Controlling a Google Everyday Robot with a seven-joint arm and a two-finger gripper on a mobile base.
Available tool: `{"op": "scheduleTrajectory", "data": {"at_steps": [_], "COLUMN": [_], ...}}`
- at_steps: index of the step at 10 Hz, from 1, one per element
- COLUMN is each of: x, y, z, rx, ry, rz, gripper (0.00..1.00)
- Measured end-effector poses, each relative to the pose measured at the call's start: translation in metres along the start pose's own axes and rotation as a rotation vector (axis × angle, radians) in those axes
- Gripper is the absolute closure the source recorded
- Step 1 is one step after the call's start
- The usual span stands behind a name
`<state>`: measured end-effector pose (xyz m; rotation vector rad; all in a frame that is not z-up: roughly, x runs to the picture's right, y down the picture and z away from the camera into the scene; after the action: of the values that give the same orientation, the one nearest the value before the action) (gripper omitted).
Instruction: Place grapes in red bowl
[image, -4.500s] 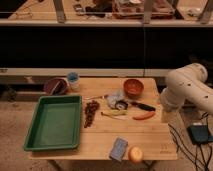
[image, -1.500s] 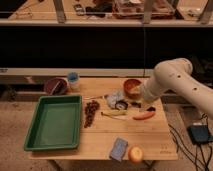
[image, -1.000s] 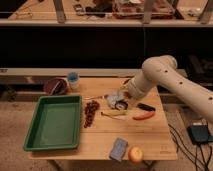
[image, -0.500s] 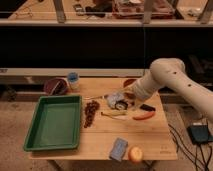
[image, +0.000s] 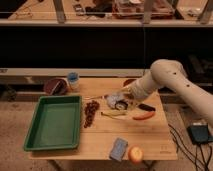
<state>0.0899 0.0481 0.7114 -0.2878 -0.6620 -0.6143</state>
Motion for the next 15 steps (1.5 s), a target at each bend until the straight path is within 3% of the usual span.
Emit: {"op": "scheduleTrajectory", "data": {"at_steps": [2,6,8,11,15], "x": [-0.014,-0.027,-0.031,-0.039,-0.038], "y": [-0.020,-0.053,-0.067,-0.084,-0.086], "z": [0.015,0.043,0.065,0.103,0.145], "rx": [0.004,-0.038,-0.063,-0.114,-0.175], "ry": [0.023,0.125,0.155,0.159,0.131], "rz": [-0.066,-0.200,-0.243,-0.298,-0.291], "gripper": [0.59,0.25,0.20,0.20,0.20]}}
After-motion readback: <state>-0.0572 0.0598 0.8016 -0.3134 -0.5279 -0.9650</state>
